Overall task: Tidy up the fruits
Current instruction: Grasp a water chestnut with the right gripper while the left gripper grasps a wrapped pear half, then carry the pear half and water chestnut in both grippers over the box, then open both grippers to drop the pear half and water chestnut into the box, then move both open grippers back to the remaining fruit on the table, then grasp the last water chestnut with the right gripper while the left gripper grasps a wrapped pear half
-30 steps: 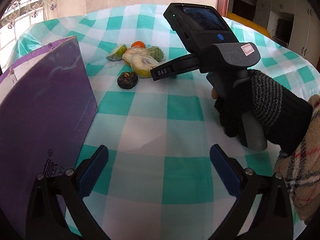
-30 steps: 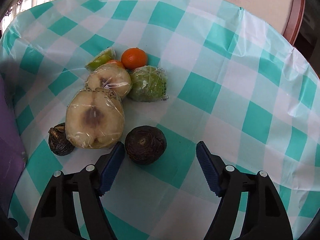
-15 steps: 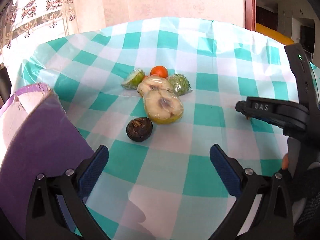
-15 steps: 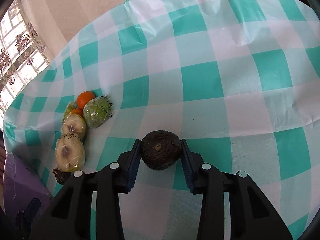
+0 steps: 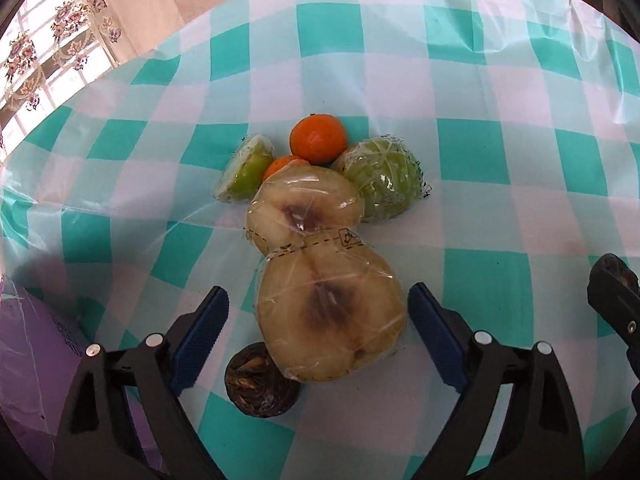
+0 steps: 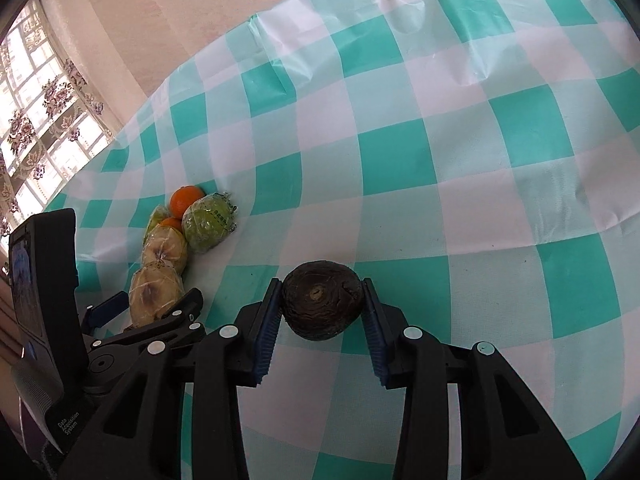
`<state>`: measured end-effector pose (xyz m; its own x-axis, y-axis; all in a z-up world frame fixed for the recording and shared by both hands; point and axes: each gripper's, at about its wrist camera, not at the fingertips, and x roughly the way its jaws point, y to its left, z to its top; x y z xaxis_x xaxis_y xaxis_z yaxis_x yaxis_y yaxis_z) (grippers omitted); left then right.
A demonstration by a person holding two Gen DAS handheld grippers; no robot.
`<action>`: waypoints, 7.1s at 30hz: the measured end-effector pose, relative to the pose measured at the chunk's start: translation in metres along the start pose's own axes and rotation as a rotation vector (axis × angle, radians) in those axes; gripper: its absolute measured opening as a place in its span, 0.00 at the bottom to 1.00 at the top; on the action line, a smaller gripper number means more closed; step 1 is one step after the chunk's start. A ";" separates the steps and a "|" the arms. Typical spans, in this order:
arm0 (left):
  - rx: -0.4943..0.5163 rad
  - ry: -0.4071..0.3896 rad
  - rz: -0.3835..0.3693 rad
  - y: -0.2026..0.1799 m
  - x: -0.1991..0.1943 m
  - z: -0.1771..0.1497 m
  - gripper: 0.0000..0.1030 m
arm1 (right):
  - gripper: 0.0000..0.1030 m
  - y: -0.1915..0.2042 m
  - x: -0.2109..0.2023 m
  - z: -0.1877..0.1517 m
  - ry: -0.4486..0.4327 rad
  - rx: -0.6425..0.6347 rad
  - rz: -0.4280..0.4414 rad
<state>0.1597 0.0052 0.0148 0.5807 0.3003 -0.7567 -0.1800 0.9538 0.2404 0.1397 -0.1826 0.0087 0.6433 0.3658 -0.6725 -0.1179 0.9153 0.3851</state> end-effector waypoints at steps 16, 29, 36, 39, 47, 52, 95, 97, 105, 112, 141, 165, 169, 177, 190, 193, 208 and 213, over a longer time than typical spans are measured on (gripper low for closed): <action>-0.098 -0.113 -0.318 -0.022 -0.059 -0.050 0.61 | 0.37 -0.013 -0.016 -0.003 -0.079 0.075 -0.028; -0.197 -0.101 -0.378 0.000 -0.084 -0.094 0.61 | 0.37 -0.025 -0.039 -0.026 -0.078 0.128 -0.072; -0.195 -0.108 -0.409 0.007 -0.102 -0.122 0.61 | 0.37 -0.024 -0.050 -0.042 -0.061 0.124 -0.080; -0.190 -0.108 -0.420 0.010 -0.111 -0.136 0.61 | 0.37 -0.022 -0.055 -0.049 -0.053 0.117 -0.076; -0.189 -0.132 -0.464 0.020 -0.135 -0.170 0.61 | 0.37 -0.012 -0.070 -0.069 -0.045 0.069 -0.062; -0.209 -0.147 -0.484 0.030 -0.141 -0.180 0.61 | 0.37 -0.006 -0.078 -0.080 -0.040 0.037 -0.053; -0.476 -0.372 -0.110 0.237 -0.252 -0.221 0.61 | 0.37 0.202 -0.141 -0.132 -0.143 -0.514 0.114; -0.497 -0.369 -0.083 0.249 -0.251 -0.226 0.61 | 0.37 0.219 -0.144 -0.131 -0.156 -0.542 0.140; -0.517 -0.273 0.046 0.292 -0.236 -0.241 0.61 | 0.38 0.287 -0.135 -0.130 -0.143 -0.661 0.210; -0.431 -0.084 0.002 0.298 -0.205 -0.248 0.61 | 0.38 0.345 -0.094 -0.140 0.050 -0.872 0.148; -0.297 0.030 0.048 0.282 -0.184 -0.243 0.86 | 0.59 0.363 -0.045 -0.173 0.211 -1.068 -0.065; -0.255 -0.615 -0.023 0.211 -0.291 -0.233 0.98 | 0.84 0.177 -0.075 -0.057 -0.186 -0.463 -0.040; -0.165 -0.634 -0.128 0.182 -0.291 -0.233 0.98 | 0.82 0.159 -0.018 -0.070 -0.002 -0.539 -0.133; 0.013 -0.636 -0.167 0.137 -0.286 -0.238 0.98 | 0.77 0.194 0.042 -0.073 0.125 -0.641 -0.104; 0.136 -0.555 -0.239 0.080 -0.273 -0.223 0.98 | 0.38 0.160 0.039 -0.055 0.139 -0.485 -0.018; 0.180 -0.526 -0.306 0.055 -0.262 -0.211 0.98 | 0.38 0.119 0.023 -0.039 0.079 -0.400 -0.081; -0.176 -0.120 -0.186 0.019 -0.049 -0.041 0.98 | 0.38 -0.027 -0.015 -0.003 -0.012 0.027 -0.080; -0.232 -0.095 -0.112 0.030 -0.001 0.003 0.96 | 0.38 -0.023 -0.011 -0.001 -0.001 0.020 -0.050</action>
<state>0.1561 0.0332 0.0241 0.6775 0.2017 -0.7074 -0.2811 0.9597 0.0044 0.1340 -0.2078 0.0065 0.6485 0.3194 -0.6909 -0.0700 0.9289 0.3637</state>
